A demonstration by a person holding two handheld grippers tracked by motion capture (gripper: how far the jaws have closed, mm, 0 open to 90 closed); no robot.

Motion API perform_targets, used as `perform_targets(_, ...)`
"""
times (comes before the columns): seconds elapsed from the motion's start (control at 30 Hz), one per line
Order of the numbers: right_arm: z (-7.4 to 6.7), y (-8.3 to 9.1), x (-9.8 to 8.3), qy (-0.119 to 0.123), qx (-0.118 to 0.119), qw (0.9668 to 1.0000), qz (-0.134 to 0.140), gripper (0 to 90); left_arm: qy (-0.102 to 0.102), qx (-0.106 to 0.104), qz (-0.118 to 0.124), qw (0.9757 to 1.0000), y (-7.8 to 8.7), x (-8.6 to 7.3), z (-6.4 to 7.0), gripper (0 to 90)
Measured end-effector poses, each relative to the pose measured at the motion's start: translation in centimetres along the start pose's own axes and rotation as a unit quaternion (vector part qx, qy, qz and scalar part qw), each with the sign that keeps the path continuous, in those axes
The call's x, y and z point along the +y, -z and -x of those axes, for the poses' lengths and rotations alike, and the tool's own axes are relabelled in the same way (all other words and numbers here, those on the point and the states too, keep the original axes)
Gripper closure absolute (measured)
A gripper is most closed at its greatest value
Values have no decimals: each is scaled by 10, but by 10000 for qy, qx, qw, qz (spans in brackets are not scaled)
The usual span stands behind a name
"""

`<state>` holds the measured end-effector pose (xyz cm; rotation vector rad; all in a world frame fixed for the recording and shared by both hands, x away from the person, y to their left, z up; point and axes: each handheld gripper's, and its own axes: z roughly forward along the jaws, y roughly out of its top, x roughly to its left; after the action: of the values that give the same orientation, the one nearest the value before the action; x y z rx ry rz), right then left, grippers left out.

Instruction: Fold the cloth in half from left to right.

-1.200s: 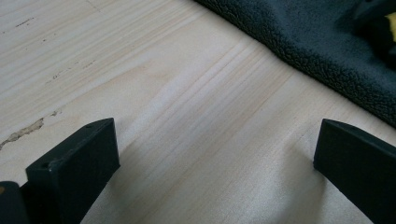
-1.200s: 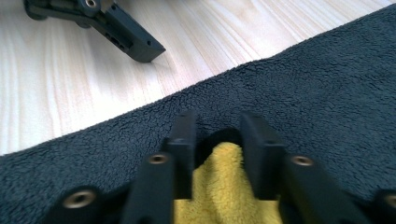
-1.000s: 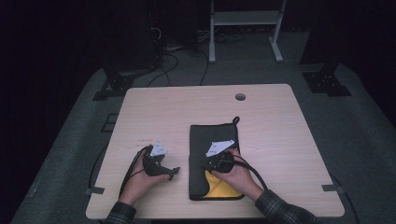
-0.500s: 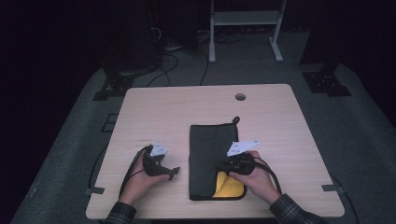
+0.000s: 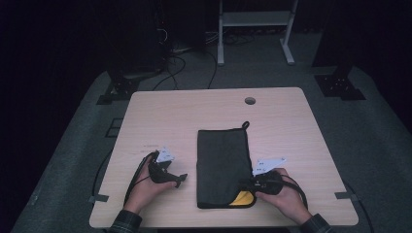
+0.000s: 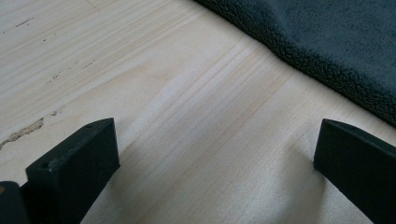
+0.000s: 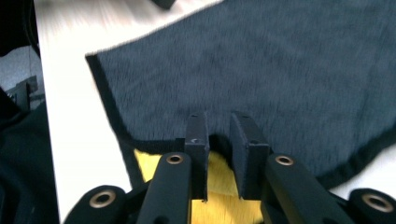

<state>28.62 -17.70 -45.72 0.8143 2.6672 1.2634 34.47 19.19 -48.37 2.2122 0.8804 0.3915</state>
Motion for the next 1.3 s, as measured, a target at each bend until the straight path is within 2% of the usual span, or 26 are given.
perform_targets(0.23, -2, 10, -17, -44, -10, 9998, -187, 746, 9, 5, 0, 10000, 0, 0, 0, 0)
perform_targets(0.3, -3, 14, -21, 1, 7, 9998, -206, 742, 11, 8, 0, 10000, 0, 0, 0, 0)
perform_targets(0.4, -8, 20, -27, 68, 156, 9994, -295, 733, 10, 8, 1, 10000, 0, 0, 0, 0)
perform_targets(0.47, -11, 22, -33, 118, 138, 9991, -378, 731, 14, 10, 1, 10000, 0, 0, 0, 0)
perform_targets(0.6, -12, 31, -41, 131, 248, 9989, -385, 746, 14, 11, 1, 10000, 0, 0, 0, 0)
perform_targets(0.67, -10, 36, -43, 95, 181, 9992, -335, 738, 14, 11, 1, 10000, 0, 0, 0, 0)
perform_targets(0.83, 4, 40, -35, 11, -165, 9999, -13, 666, 51, 44, 20, 10000, 0, 0, 2, 0)
perform_targets(1.0, 29, 34, -22, -135, -419, 9987, 262, 575, -6, -26, 48, 10000, 1, 4, 1, 99)
perform_targets(1.07, 39, 32, -16, -190, -521, 9979, 324, 558, 65, -121, 48, 9999, 0, 7, 0, 139)
perform_targets(1.3, 73, 19, 10, -371, -786, 9953, 430, 508, 141, -164, 265, 9994, -3, 30, -11, 259)
